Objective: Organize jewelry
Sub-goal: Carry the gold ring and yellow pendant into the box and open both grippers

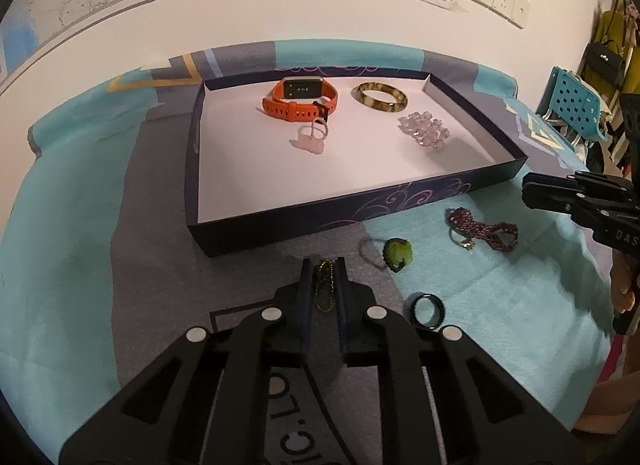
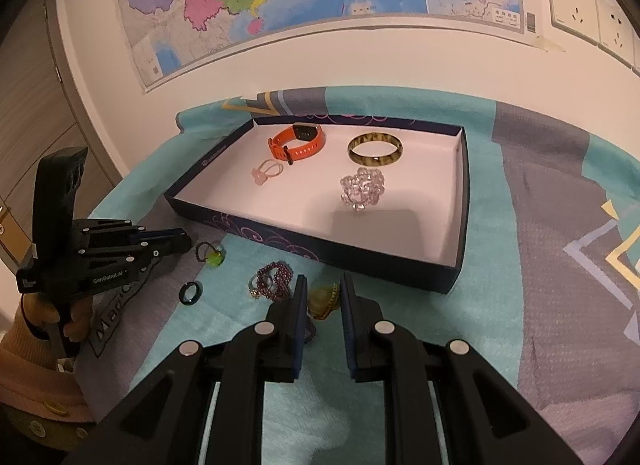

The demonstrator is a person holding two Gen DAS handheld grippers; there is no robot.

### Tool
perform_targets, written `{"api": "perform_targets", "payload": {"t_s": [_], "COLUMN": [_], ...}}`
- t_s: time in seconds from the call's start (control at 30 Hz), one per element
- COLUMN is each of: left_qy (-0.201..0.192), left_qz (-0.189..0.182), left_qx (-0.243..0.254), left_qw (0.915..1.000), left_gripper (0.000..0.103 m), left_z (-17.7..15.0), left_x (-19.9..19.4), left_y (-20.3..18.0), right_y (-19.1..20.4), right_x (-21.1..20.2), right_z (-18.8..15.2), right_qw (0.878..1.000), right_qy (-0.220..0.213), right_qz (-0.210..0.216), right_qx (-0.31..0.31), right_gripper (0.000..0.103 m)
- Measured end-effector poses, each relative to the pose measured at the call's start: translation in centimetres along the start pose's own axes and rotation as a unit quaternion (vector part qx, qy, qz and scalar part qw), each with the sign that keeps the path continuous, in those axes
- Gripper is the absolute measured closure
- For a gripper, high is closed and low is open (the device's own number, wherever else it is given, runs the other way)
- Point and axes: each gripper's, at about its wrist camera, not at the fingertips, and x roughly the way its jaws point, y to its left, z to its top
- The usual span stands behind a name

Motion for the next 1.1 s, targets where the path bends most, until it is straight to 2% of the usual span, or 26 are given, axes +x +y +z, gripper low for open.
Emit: {"api": "perform_targets", "payload": {"t_s": [0.27,0.5,1.1], "left_qy": [-0.044,-0.069,-0.059], "left_qz": [-0.011,-0.013,-0.007], "left_qx": [0.011,0.02,0.006], "left_qw": [0.9989,0.9973,0.9982], "left_gripper": [0.092,0.092,0.092], "left_z": [1.6,4.0,6.4], "left_x": [-2.7,-2.9,0.5], "left_y": [-0.9,-1.5,-0.8], "right_y": [-0.2,-0.6,-0.7], "right_x": [-0.3,0.8,4.3], "right_z": [1.8,3.9,6.1], "right_qw": [1.0,1.0,1.0], "right_qy": [-0.021,-0.028,-0.012], "right_qz": [0.002,0.004,0.003], "right_qx": [-0.003,-0.003,-0.007], "right_gripper": [0.088,0.088,0.088]}}
